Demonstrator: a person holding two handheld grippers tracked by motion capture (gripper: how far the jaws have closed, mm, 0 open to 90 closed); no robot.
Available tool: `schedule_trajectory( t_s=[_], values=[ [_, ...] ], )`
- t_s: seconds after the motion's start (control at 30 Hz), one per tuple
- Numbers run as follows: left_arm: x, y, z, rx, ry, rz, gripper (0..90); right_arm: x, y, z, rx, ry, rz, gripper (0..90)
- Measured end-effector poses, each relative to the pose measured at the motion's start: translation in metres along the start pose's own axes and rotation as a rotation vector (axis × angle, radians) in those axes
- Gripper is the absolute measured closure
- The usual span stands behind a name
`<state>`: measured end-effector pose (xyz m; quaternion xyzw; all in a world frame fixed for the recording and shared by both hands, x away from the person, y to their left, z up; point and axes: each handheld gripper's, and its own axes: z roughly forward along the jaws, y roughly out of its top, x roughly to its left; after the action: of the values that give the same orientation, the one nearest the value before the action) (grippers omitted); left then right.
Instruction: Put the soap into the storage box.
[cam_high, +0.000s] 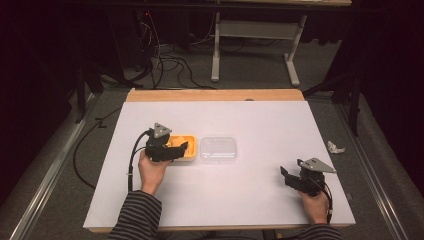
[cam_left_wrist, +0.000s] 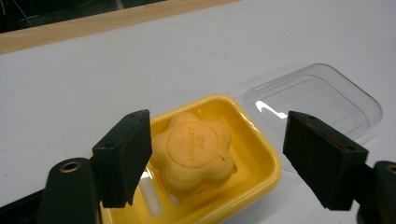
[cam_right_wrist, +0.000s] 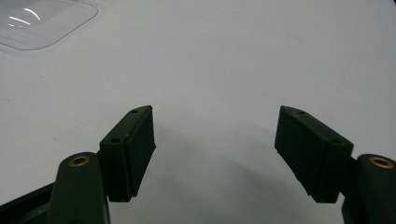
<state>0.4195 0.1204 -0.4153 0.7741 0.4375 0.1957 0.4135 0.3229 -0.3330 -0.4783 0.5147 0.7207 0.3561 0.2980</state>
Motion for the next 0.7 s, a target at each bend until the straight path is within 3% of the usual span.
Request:
schedule_trajectory(
  t_s=[0.7],
  values=[
    [-0.009, -0.006, -0.025, -0.064, -0.037, 0.009, 24.1, -0.002, 0.000, 0.000, 0.002, -0.004, 0.013, 29.9]
  ],
)
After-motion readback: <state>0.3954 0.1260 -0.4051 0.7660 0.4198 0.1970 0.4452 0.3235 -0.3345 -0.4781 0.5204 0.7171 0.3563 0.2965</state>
